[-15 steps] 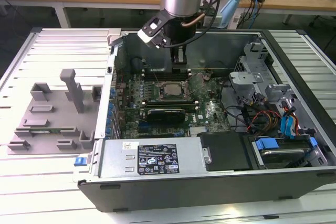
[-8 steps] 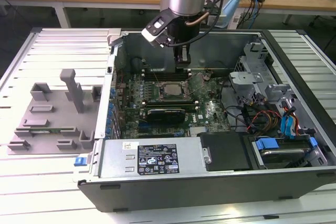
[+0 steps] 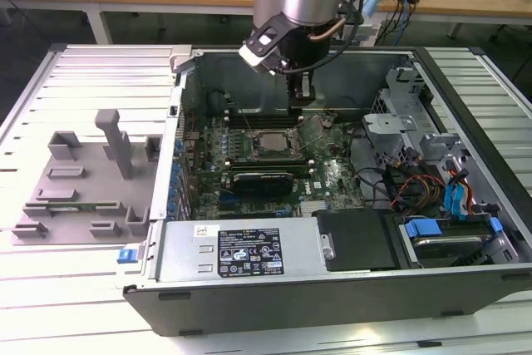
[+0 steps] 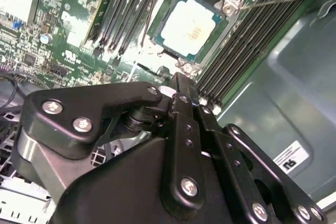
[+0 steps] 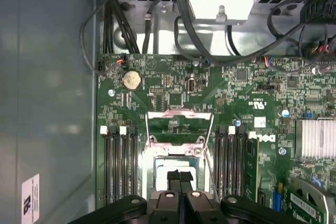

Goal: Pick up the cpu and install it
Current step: 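Close the cpu cover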

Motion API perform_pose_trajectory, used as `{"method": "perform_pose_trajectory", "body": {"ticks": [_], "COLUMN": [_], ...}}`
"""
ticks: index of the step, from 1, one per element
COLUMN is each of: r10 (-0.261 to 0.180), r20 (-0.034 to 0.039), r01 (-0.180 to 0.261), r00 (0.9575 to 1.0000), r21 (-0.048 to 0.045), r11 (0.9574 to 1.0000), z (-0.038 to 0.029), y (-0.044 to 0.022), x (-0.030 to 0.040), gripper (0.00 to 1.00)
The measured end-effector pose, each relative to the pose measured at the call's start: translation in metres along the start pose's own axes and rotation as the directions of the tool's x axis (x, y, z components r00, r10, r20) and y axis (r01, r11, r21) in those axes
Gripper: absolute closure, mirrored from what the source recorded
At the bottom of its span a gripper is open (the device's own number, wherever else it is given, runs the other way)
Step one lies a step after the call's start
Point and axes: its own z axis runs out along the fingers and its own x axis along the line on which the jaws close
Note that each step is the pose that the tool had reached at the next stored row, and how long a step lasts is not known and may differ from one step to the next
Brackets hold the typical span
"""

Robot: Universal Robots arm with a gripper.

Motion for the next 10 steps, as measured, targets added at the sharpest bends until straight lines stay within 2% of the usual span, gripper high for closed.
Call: {"method": "perform_pose_trajectory", "body": {"ticks": [2,5,6,10], "r10": [0.000,0.000,0.000,0.000], "r20": [0.0001,0.0000,-0.0003,0.0000], "r01": [0.000,0.000,0.000,0.000], "r00": [1.0000,1.0000,1.0000,1.0000], "r21": [0.0000,0.0000,-0.0001,0.0000], "r11": [1.0000,1.0000,1.0000,1.0000], "z": [0.0002,0.0005,0.0009,0.0013], "y": [0.0090,0.0184,0.0275,0.0480], "x": [-0.0001,-0.0001,-0.0002,-0.0004], "gripper": [0.89,0.89,0.89,0.89]}}
